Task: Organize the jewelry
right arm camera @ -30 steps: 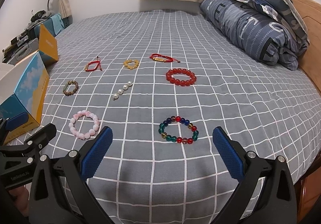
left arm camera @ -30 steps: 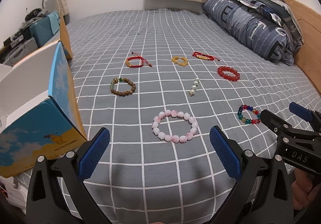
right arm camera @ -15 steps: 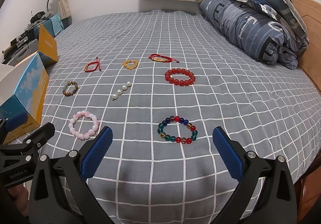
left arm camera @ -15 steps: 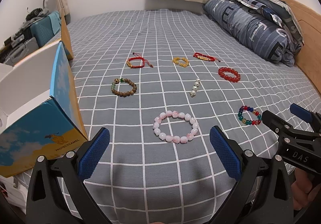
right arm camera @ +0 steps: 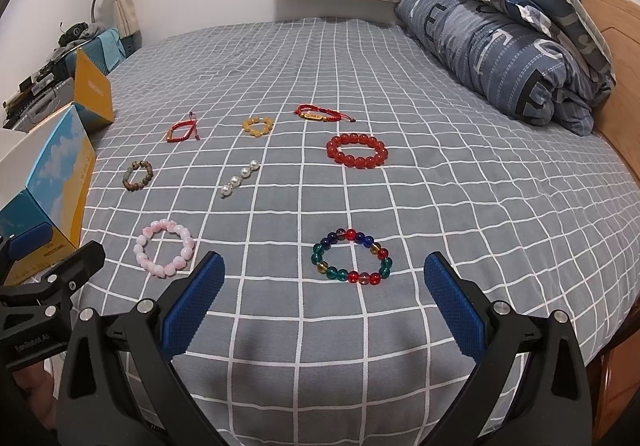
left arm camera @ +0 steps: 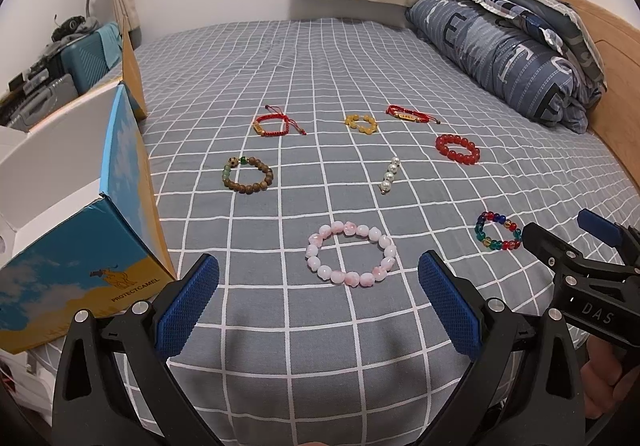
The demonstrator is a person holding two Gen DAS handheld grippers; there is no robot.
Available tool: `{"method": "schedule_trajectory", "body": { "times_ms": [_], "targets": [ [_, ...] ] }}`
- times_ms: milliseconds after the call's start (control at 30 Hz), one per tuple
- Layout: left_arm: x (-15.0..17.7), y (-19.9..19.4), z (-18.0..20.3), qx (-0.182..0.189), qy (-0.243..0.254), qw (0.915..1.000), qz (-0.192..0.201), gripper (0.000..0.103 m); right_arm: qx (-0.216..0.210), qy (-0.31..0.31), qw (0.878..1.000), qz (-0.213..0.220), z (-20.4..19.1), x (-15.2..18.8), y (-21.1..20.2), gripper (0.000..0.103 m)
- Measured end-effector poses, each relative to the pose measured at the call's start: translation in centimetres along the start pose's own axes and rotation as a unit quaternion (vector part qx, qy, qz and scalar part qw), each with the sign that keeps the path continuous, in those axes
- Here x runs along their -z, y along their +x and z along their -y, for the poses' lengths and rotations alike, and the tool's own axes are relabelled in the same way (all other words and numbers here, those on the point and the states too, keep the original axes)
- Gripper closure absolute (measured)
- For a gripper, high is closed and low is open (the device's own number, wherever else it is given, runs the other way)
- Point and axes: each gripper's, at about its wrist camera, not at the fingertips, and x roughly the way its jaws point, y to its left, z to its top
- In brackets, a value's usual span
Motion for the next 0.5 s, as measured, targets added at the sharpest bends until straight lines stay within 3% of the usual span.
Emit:
{"method": "schedule_trajectory", "body": {
  "times_ms": [500],
  "targets": [
    [-0.06,0.20,-0.11,0.000,-0.001,1.0000,-0.003,0.006,0.002,0.001,1.000,0.002,0.10,-0.08,0.03,0.007]
  ]
}}
